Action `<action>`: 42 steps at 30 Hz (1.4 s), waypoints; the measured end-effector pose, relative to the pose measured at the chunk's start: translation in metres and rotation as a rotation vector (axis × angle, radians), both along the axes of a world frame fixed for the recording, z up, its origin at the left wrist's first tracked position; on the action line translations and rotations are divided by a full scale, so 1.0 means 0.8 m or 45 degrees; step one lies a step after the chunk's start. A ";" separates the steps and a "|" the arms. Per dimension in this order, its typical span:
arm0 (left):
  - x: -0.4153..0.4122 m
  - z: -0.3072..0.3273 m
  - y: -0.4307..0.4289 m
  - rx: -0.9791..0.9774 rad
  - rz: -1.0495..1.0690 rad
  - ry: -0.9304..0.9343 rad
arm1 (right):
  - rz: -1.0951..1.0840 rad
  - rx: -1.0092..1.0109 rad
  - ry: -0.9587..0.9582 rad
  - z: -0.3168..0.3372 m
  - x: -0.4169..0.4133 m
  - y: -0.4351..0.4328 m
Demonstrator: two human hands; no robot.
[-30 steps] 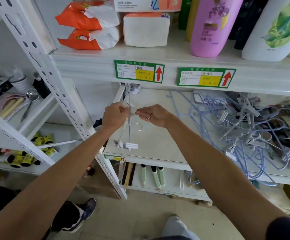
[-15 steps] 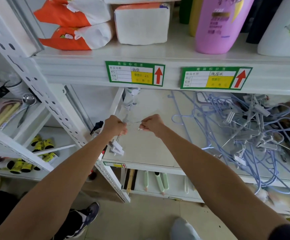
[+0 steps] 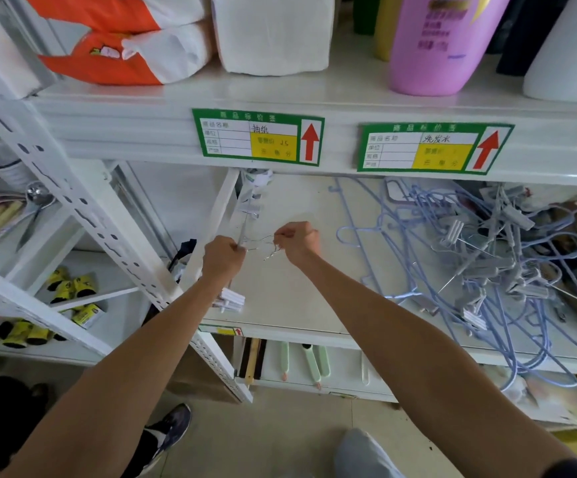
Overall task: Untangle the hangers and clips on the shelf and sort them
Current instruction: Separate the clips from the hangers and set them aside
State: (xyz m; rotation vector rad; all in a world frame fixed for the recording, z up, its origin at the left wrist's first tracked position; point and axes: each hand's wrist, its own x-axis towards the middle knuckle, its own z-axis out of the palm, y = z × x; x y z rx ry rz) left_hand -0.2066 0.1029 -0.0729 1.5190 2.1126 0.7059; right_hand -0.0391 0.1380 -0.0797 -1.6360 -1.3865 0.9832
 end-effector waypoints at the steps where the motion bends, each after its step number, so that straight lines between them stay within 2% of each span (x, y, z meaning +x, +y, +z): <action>1: -0.002 -0.004 0.002 0.000 0.002 -0.020 | 0.005 0.021 -0.010 0.001 -0.002 0.001; 5: -0.006 -0.005 0.002 0.002 0.050 -0.093 | 0.048 0.064 -0.051 0.006 -0.009 0.002; 11: -0.006 -0.008 -0.001 -0.029 0.027 -0.115 | 0.032 -0.031 -0.079 -0.031 -0.018 0.004; 15: 0.001 -0.008 0.001 -0.228 -0.098 -0.099 | 0.039 -0.060 -0.093 -0.040 -0.015 -0.008; 17: 0.003 -0.010 0.006 -0.308 -0.154 0.002 | 0.063 -0.059 -0.131 -0.041 -0.015 -0.011; 25: 0.007 -0.007 0.011 -0.321 -0.274 0.442 | 0.213 -0.045 -0.362 -0.036 -0.017 -0.019; 29: 0.003 -0.011 -0.002 -0.325 -0.334 0.580 | 0.232 -0.048 -0.489 -0.035 -0.017 -0.022; 37: -0.015 -0.015 -0.011 -0.350 -0.331 0.478 | 0.210 -0.032 -0.517 -0.036 -0.028 -0.014; 42: -0.020 -0.013 -0.010 -0.223 -0.294 0.504 | 0.211 -0.078 -0.448 -0.037 -0.036 -0.011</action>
